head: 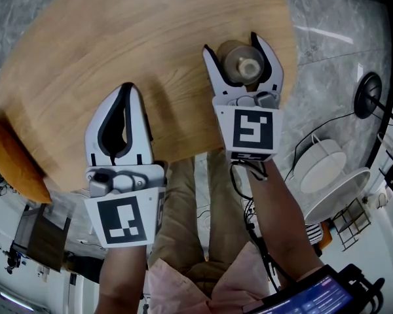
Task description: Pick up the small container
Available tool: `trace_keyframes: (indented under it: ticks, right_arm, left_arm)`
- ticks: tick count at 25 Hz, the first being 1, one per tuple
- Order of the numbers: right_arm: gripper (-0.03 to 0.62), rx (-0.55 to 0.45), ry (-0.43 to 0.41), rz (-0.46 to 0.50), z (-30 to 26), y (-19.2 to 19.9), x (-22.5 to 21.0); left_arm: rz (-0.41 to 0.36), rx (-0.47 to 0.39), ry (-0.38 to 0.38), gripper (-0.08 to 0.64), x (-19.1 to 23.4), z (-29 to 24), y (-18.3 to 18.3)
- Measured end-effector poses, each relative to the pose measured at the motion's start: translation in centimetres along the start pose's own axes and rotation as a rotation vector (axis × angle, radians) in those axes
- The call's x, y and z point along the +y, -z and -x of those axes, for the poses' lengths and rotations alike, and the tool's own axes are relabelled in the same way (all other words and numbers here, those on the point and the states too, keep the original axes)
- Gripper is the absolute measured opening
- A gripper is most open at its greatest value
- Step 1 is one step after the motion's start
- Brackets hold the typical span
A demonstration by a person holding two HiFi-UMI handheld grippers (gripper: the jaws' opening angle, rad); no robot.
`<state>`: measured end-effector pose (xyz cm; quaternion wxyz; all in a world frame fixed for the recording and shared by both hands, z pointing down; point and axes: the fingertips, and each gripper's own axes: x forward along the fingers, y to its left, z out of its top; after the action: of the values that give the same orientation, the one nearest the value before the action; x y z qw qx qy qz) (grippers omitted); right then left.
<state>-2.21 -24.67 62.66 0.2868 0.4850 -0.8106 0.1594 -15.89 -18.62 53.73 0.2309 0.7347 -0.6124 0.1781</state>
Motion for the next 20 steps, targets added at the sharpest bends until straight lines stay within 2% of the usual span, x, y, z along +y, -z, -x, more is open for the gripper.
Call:
trace_keyframes:
  ticks: [2,5,9,12,16,20]
  right_arm:
    - [0.337,0.002,0.009,0.012,0.03,0.24,-0.21]
    - [0.337,-0.001,0.000,-0.025,-0.12,-0.04,0.01]
    - [0.337,-0.013,0.006,0.013,-0.06,0.06,-0.28]
    - [0.337,-0.010,0.002,-0.003,-0.04,0.00,-0.22]
    - [0.337,-0.007,0.021,0.016,-0.05,0.44,-0.65]
    - [0.337,-0.010,0.005,0.003,-0.12,0.30,-0.49]
  left_arm:
    - [-0.002,-0.021,0.007,0.012,-0.14,-0.07,-0.46]
    - [-0.005,-0.030,0.008,0.014,-0.20,-0.11,-0.70]
    - [-0.004,-0.032,0.008,0.012,-0.44,-0.02,-0.67]
    - [-0.005,-0.047,0.011,0.012,-0.57,0.01,-0.88]
    - [-0.006,0.003,-0.006,0.012,-0.49,0.24,-0.11]
    - [-0.010,0.003,-0.008,0.012,-0.51,0.36,-0.11]
